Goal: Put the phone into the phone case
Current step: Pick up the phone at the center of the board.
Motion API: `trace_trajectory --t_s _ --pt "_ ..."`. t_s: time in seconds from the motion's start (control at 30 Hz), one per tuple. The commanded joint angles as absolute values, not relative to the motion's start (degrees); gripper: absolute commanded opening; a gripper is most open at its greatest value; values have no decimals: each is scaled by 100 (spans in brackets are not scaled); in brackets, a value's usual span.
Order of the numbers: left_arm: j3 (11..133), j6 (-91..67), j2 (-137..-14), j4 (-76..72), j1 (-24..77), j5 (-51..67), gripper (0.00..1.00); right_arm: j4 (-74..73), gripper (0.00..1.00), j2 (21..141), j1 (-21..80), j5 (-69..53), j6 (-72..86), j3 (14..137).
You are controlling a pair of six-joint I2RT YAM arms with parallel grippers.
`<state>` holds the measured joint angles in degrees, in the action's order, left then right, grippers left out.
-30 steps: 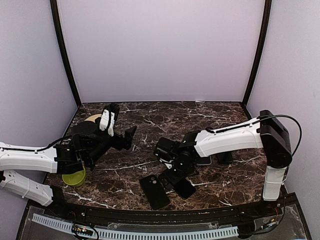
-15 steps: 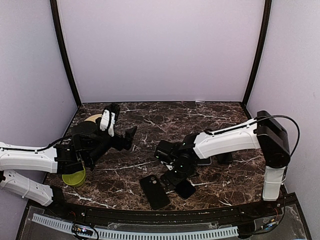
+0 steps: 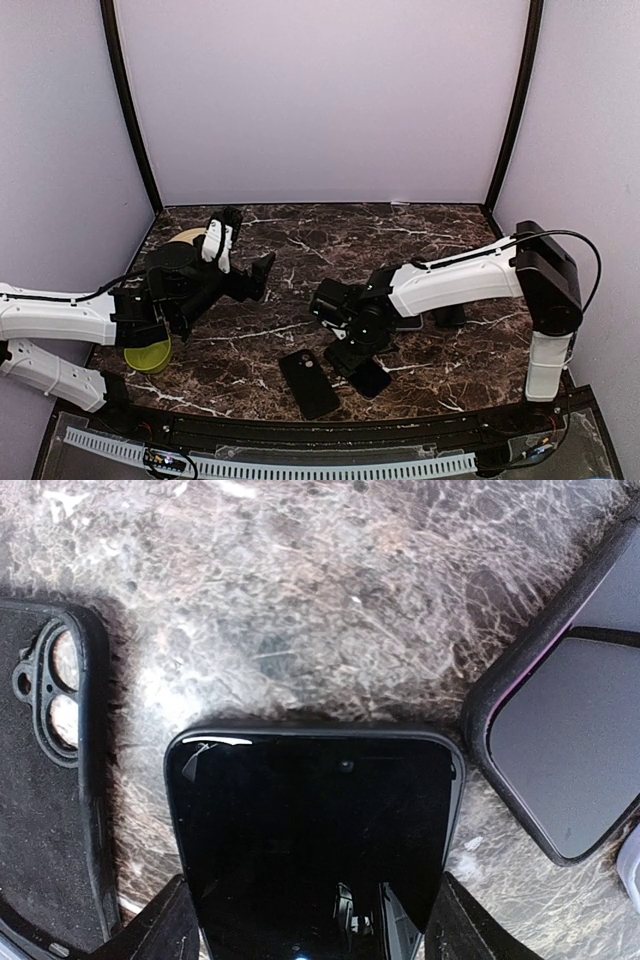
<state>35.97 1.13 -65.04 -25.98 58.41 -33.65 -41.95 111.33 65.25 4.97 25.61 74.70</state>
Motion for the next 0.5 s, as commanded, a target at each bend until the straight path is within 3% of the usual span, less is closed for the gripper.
trace_trajectory --t_s 0.0,0.13,0.47 --pt "3852 183 -6543 -2418 5849 -3386 96 -4031 28 10925 6504 624 2699 7295" --pt "3923 123 -6538 -2270 5852 -3392 96 -3791 14 10560 6603 1031 3054 7235" --pt "3977 57 -6250 -2127 5849 -3683 96 -2512 4 9729 7373 2652 4208 7094"
